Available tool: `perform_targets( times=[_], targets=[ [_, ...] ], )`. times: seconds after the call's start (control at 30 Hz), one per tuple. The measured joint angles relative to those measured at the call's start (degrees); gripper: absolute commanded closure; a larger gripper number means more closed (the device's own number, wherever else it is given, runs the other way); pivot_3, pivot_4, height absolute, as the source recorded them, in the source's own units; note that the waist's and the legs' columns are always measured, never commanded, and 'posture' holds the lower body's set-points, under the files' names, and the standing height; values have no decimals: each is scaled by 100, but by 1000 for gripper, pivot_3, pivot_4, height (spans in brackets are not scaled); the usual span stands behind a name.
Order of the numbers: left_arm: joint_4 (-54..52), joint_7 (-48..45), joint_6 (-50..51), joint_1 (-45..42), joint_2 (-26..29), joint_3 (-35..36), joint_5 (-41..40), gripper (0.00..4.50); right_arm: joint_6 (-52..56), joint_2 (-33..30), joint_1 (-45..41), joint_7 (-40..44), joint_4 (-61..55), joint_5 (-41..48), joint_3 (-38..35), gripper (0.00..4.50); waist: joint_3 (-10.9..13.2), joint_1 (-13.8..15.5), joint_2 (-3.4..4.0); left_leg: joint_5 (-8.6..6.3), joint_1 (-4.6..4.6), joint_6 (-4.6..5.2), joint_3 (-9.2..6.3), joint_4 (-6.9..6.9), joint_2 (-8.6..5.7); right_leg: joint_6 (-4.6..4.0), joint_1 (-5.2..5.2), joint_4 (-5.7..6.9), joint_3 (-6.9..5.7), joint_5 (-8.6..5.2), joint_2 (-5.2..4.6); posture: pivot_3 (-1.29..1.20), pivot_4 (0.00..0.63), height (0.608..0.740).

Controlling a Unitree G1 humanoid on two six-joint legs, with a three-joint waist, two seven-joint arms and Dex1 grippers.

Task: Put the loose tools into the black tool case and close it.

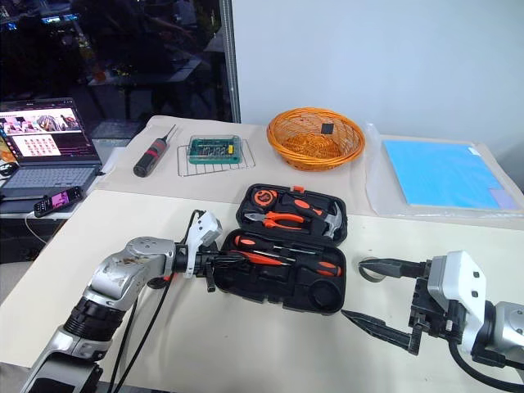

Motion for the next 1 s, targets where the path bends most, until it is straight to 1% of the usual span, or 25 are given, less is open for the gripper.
perform_targets(
  times=[0.2, 0.37, 0.43, 0.6, 0.77, 0.87, 0.93, 1.0],
  targets=[
    [1, 191, 606, -157, -147, 347, -452, 4453, 0, 1, 35, -26, -15, 2, 0, 0, 2, -7, -2, 0, 0, 0, -1, -1, 0, 0, -1, 0, 0, 0, 1, 0, 150, 740],
    [-208, -113, 855, -159, 2, 390, -880, 4453, 0, 0, 76, -26, -30, 3, -2, 0, 7, -16, -6, 0, -1, 0, 0, -3, 1, -2, -2, 0, 0, -1, 3, 0, 150, 740],
    [-187, -92, 798, -179, 35, 381, -848, 4453, 0, 0, 76, -29, -31, 3, -2, 0, 8, -12, -5, 0, -1, -1, 0, -2, 0, -2, -2, 0, 1, -1, 3, 0, 150, 740],
    [-115, 103, 374, -232, 47, 147, -454, 4453, 0, 0, 56, -46, -53, 3, -2, 0, 9, 2, -7, 0, -1, -1, 0, -1, -1, -3, 0, -6, 1, 0, 0, 0, 150, 740],
    [-114, 101, 193, -66, 106, 2, -270, 4453, 1, 0, 77, -53, -90, 4, -2, 0, 9, -11, -7, -1, -4, 0, 0, -10, 1, -4, -4, -13, 0, 0, 1, 0, 150, 740],
    [-115, 93, 121, -33, 47, 24, -290, 4453, 3, 0, 95, -64, -101, 6, -2, 0, 9, -8, -7, -1, -5, 0, -1, -9, 1, -4, -2, -14, 0, 0, 0, 0, 150, 740],
    [-118, 51, 135, -34, -13, 109, -468, 4453, 4, 0, 99, -72, -114, 10, -3, 0, 10, -6, -8, -1, -5, 0, -1, -8, 1, -4, -1, -15, -1, 1, -2, 0, 150, 740],
    [-151, -72, 153, -33, 54, 102, -499, 4453, 5, 0, 107, -73, -116, 13, -4, 0, 10, -7, -8, -1, -5, 0, -1, -7, 1, -4, -1, -15, -1, 1, -1, 0, 150, 740]
  ],
)
